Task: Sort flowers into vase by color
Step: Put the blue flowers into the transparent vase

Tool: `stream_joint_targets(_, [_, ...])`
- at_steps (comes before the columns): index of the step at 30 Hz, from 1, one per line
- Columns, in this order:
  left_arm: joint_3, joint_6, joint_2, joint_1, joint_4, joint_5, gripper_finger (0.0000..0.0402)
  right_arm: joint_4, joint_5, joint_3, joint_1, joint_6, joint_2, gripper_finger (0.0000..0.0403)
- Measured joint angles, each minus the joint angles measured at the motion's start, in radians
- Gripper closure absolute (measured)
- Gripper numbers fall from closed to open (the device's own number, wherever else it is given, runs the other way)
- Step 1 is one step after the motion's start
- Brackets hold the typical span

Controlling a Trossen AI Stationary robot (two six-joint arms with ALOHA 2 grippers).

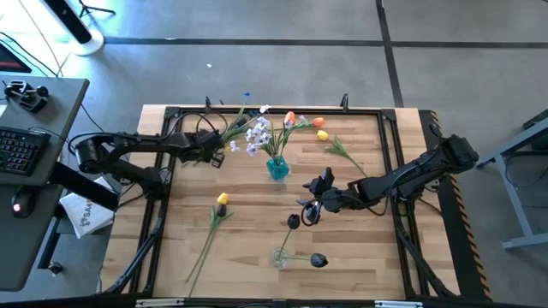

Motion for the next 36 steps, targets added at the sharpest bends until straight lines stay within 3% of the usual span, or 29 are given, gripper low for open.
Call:
stream_joint_targets(6, [0.003,0.033,-0.002,0.013,0.066,-0.064,0.031,0.0,0.0,0.0,-0.003,-0.001,0.0,0.0121])
stream_joint_targets(13, [0.002,0.086,-0.002,0.074,0.106,0.122,0.031,0.0,0.0,0.0,-0.003,0.0,0.0,0.0121])
stream_joint_targets(20, [0.002,0.164,-0.002,0.08,0.111,0.1,0.031,0.0,0.0,0.0,-0.003,-0.001,0.0,0.0121])
stream_joint_targets(26, [0.001,0.188,-0.002,0.109,0.113,0.2,0.031,0.0,0.0,0.0,-0.002,-0.001,0.0,0.0121])
stream_joint_targets(36, [-0.034,0.229,0.05,0.11,0.192,0.204,0.0328,0.0,0.0,0.0,-0.002,0.017,0.0,0.0121])
